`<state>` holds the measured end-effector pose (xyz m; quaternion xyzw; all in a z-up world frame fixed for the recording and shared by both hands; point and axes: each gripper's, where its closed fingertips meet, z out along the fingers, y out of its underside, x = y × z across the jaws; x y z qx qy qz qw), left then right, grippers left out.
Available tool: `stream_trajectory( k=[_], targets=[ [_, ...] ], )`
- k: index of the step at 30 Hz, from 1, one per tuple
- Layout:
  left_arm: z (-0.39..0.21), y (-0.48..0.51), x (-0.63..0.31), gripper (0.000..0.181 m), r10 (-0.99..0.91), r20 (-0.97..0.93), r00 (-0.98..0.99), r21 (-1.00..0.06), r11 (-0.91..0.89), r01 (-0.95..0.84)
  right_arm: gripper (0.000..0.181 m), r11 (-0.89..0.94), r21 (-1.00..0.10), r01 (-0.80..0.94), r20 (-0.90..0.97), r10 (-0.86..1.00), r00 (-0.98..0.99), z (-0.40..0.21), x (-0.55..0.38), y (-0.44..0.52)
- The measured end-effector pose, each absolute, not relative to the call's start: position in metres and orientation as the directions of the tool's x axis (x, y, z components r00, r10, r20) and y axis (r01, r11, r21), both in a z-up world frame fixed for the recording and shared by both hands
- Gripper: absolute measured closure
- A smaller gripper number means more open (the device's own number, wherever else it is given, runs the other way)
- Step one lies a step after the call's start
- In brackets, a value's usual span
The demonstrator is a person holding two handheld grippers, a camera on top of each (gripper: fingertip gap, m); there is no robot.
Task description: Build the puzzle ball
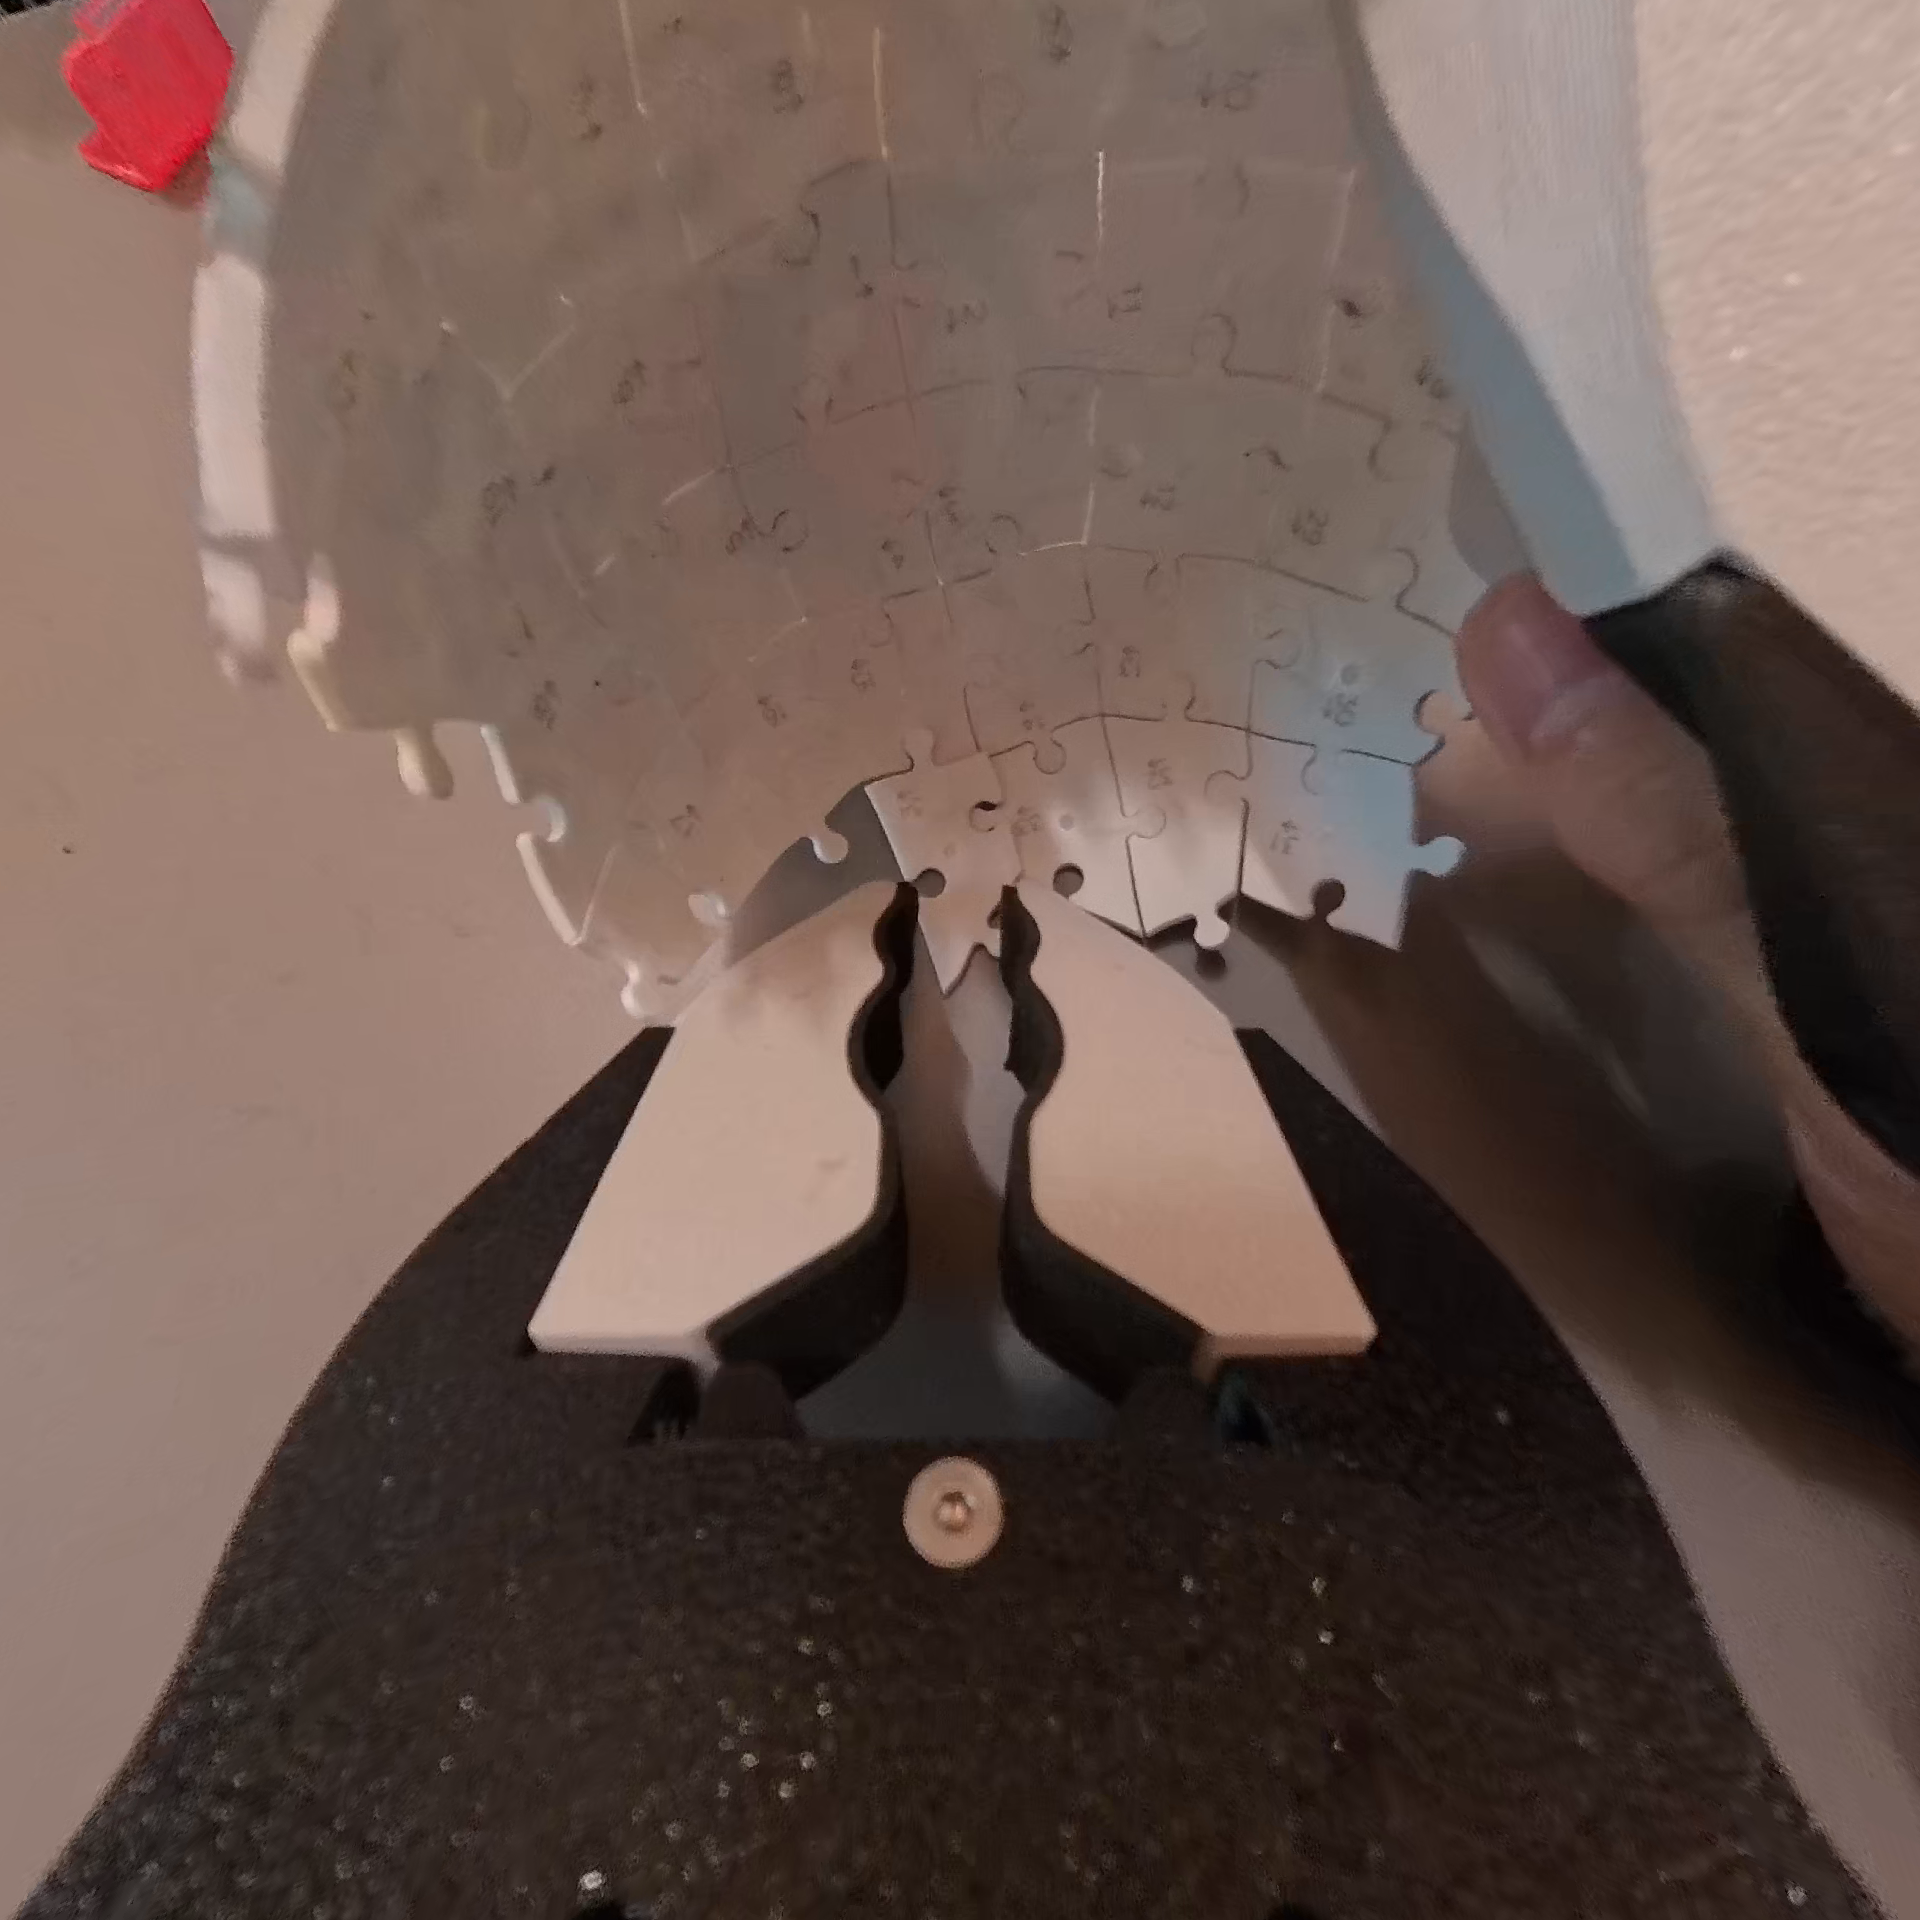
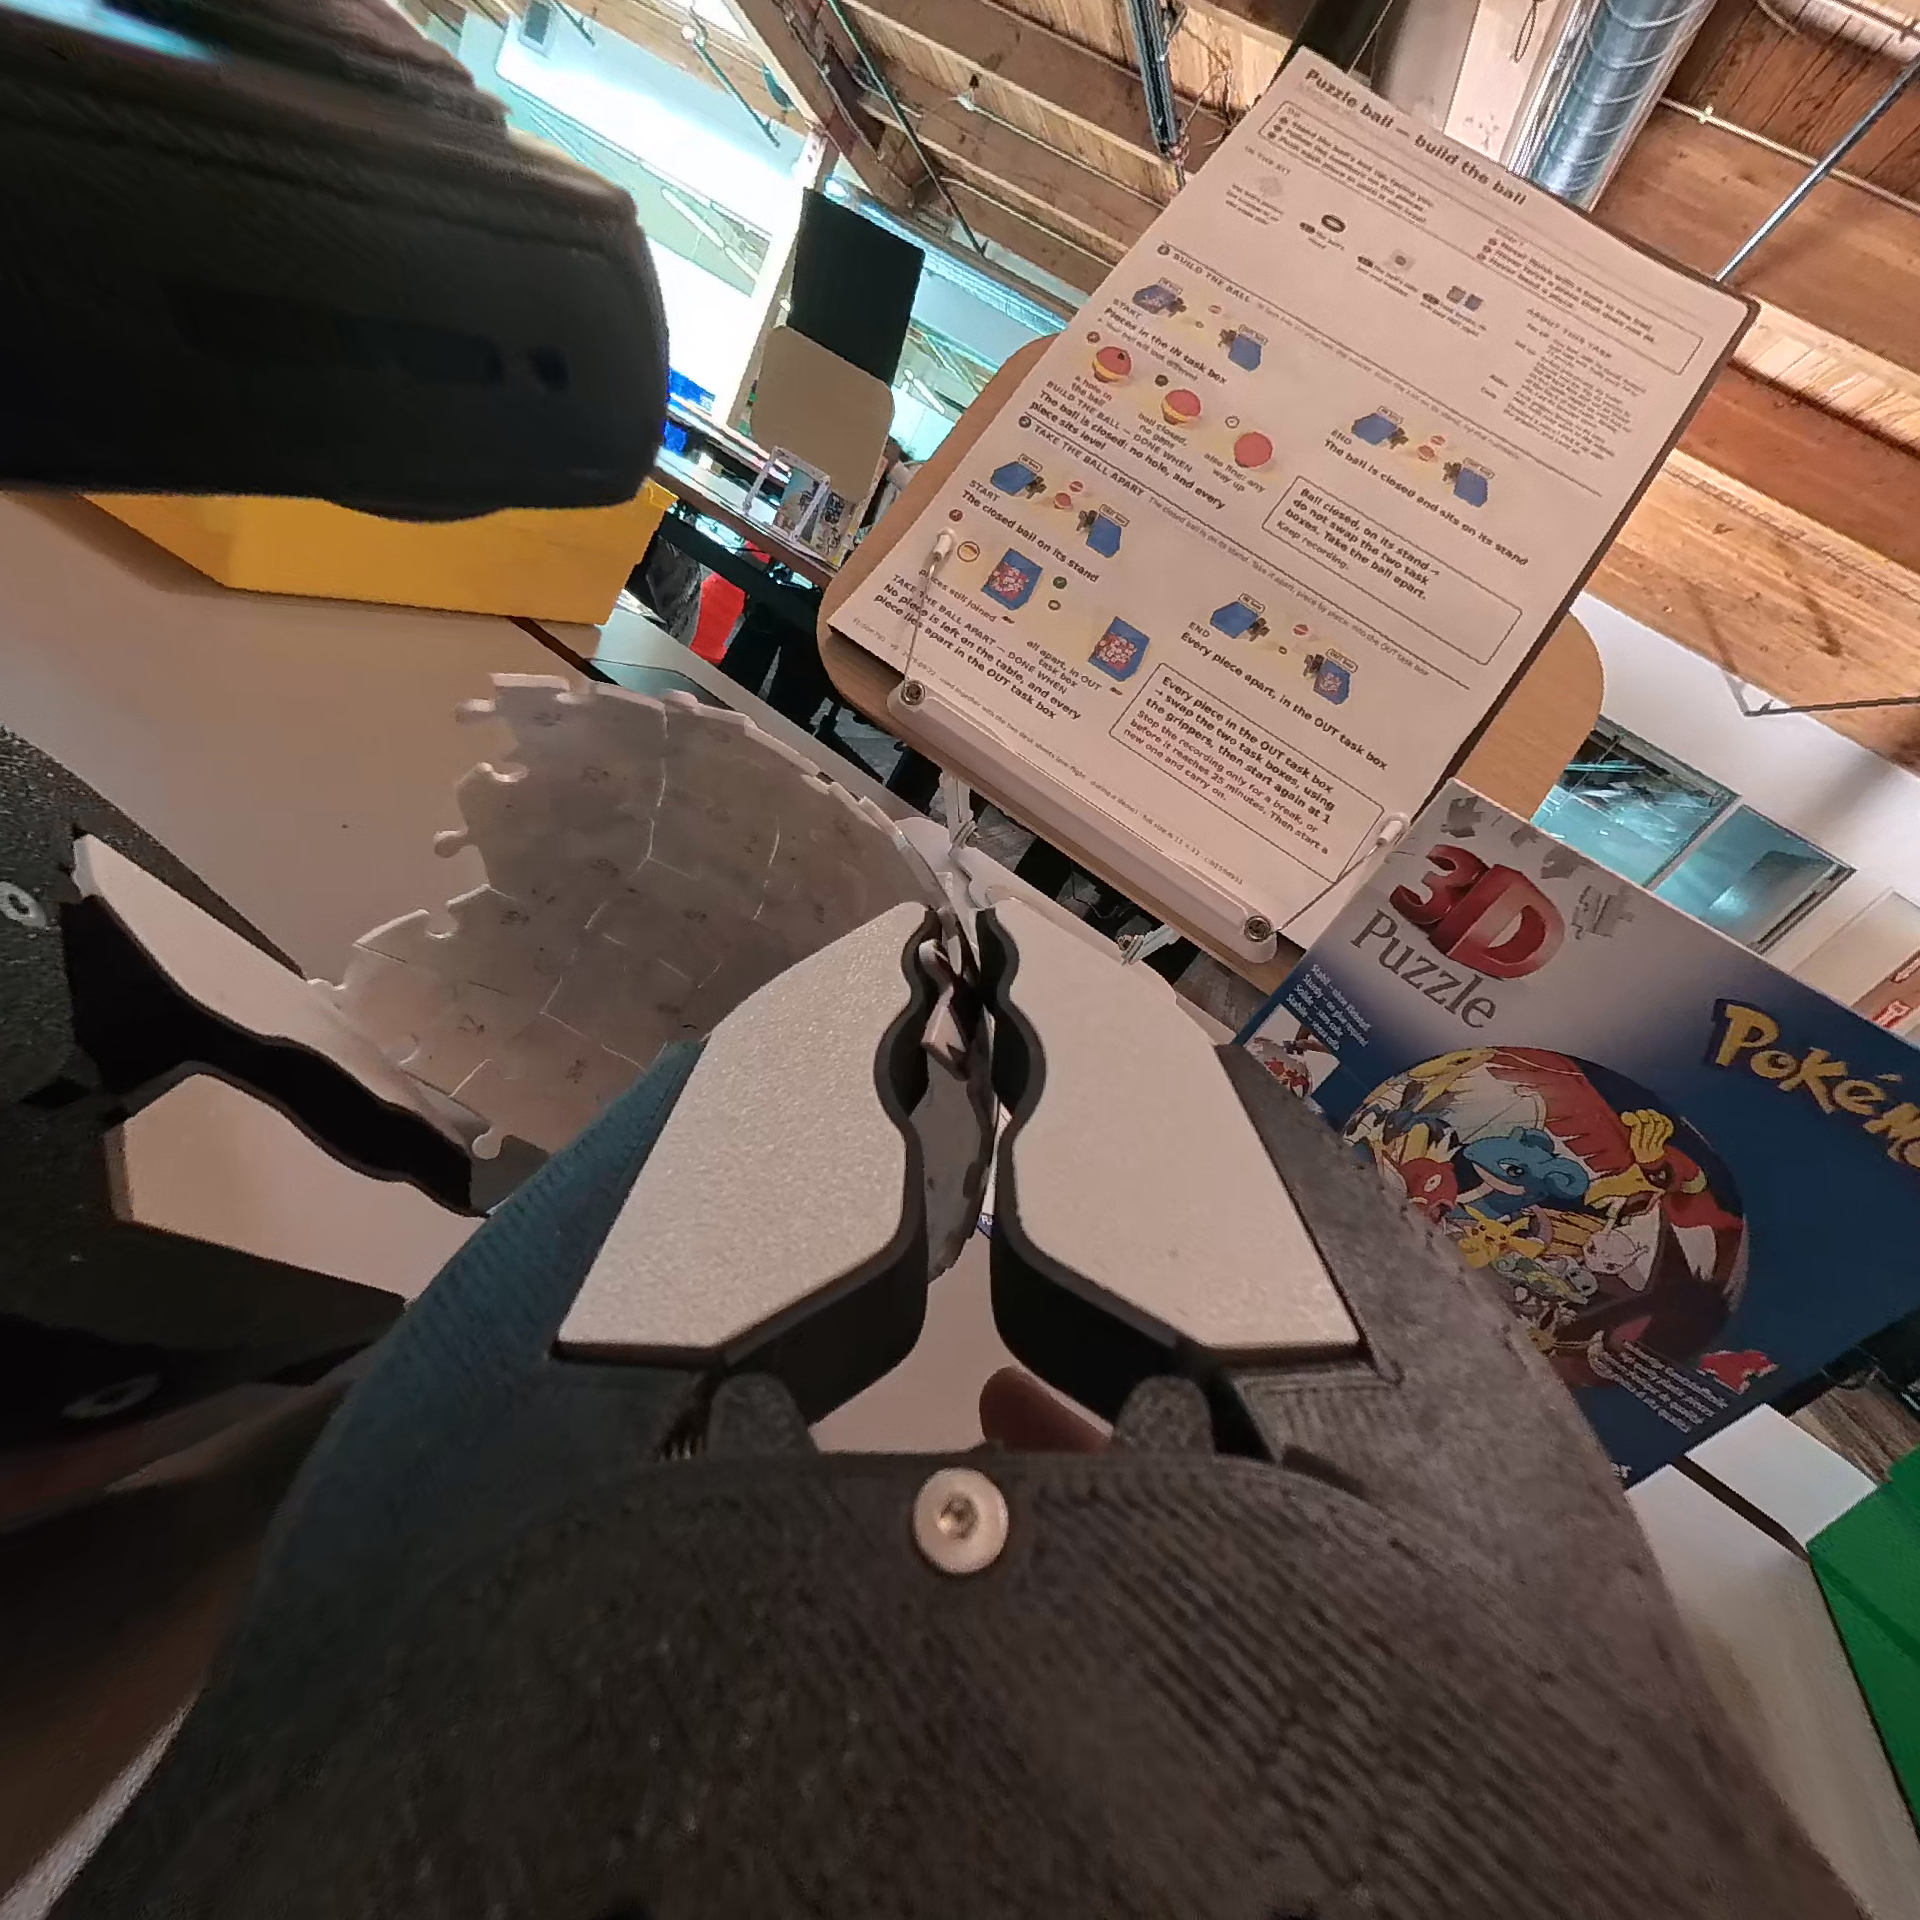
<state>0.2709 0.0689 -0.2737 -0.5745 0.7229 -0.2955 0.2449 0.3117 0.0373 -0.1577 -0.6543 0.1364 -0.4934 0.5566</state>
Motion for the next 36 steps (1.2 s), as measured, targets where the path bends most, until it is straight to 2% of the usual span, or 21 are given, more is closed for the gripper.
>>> stream_trajectory(
  k=[2,4,5,7,20,32,36],
  targets=[
    [-0.269,0.065,0.271,0.168,-0.970,-0.023,-0.242,-0.729,0.182,-0.659,0.174,-0.347,-0.860,0.374,0.499,-0.726,0.473,-0.157,0.311,0.037],
    [-0.264,0.062,0.271,0.180,-0.960,-0.060,-0.275,-0.753,0.224,-0.619,0.174,-0.345,-0.860,0.376,0.498,-0.726,0.474,-0.157,0.311,0.038],
    [-0.262,0.064,0.272,0.181,-0.955,-0.098,-0.281,-0.756,0.255,-0.603,0.174,-0.345,-0.860,0.376,0.499,-0.726,0.474,-0.157,0.311,0.038],
    [-0.262,0.068,0.274,0.181,-0.942,-0.154,-0.299,-0.745,0.309,-0.591,0.174,-0.344,-0.861,0.376,0.497,-0.726,0.474,-0.157,0.311,0.038],
    [-0.268,0.064,0.294,0.181,-0.882,-0.228,-0.412,-0.713,0.439,-0.546,0.174,-0.324,-0.872,0.367,0.475,-0.739,0.477,-0.157,0.312,0.036],
    [-0.272,0.064,0.299,0.181,-0.910,-0.170,-0.378,-0.701,0.381,-0.602,0.173,-0.310,-0.889,0.338,0.447,-0.749,0.488,-0.161,0.315,0.035],
    [-0.271,0.064,0.299,0.181,-0.885,-0.243,-0.396,-0.687,0.445,-0.574,0.174,-0.313,-0.886,0.342,0.451,-0.753,0.480,-0.160,0.315,0.034]
  ],
)
